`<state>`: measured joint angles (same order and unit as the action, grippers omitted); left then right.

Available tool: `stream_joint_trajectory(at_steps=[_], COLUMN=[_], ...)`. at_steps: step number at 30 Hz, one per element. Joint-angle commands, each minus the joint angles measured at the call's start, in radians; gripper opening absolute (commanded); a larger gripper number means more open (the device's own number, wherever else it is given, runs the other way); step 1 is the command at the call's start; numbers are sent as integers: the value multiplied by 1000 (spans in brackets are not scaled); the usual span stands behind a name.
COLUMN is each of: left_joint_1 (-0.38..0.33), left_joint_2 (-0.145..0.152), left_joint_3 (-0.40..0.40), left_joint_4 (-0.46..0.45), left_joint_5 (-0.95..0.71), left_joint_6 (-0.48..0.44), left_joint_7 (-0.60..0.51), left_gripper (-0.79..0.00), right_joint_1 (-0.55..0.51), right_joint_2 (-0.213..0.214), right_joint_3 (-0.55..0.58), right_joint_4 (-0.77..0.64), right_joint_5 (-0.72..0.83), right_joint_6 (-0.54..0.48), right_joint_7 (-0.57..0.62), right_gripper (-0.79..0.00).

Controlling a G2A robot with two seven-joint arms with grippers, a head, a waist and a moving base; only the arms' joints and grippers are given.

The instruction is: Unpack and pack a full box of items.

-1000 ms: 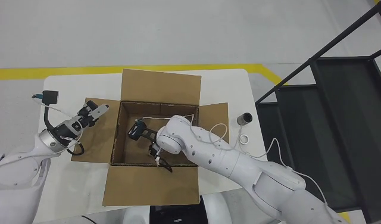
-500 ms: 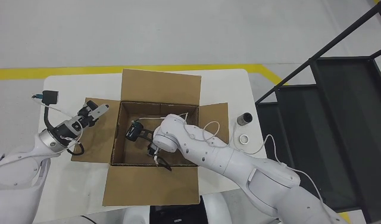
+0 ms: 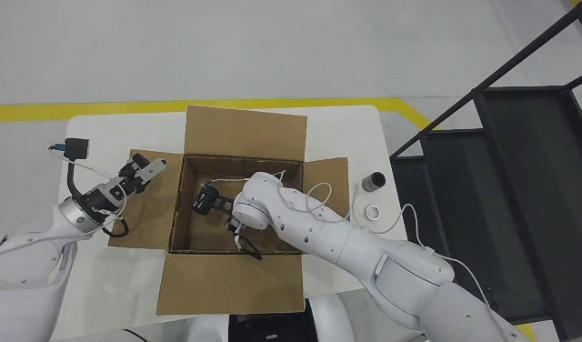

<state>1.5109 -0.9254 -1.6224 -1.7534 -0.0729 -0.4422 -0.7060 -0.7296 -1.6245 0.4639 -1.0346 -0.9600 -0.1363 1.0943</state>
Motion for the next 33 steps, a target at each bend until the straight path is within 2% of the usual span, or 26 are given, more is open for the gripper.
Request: stream_joint_trajectory(at_steps=[1, 8, 9, 10, 13, 18, 20, 21, 33], left_joint_1=[0, 0, 0, 0, 0, 0, 0, 0, 0], left_joint_2=[0, 0, 0, 0, 0, 0, 0, 0, 0], left_joint_3=[0, 0, 0, 0, 0, 0, 0, 0, 0], left_joint_4=[0, 0, 0, 0, 0, 0, 0, 0, 0], left_joint_5=[0, 0, 0, 0, 0, 0, 0, 0, 0], left_joint_6=[0, 0, 0, 0, 0, 0, 0, 0, 0], left_joint_7=[0, 0, 0, 0, 0, 0, 0, 0, 0], left_gripper=[0, 0, 0, 0, 0, 0, 0, 0, 0], right_joint_1=[0, -8, -10, -11, -13, -14, -15, -16, -31], right_joint_2=[-2, -7, -8, -9, -13, -17, -18, -18, -10], right_joint_3=[2, 7, 7, 7, 8, 11, 12, 13, 55], right_joint_4=[3, 10, 13, 13, 17, 20, 20, 21, -22], right_joint_5=[-3, -12, -15, -17, -24, -37, -43, -45, -62], right_joint_6=[-1, -3, -1, 1, 4, 5, 6, 6, 0], right_joint_7=[-1, -5, -5, -5, -4, -4, -4, -4, -1], right_gripper=[-785, -785, -711, -542, -468, -533, -720, -785, -785])
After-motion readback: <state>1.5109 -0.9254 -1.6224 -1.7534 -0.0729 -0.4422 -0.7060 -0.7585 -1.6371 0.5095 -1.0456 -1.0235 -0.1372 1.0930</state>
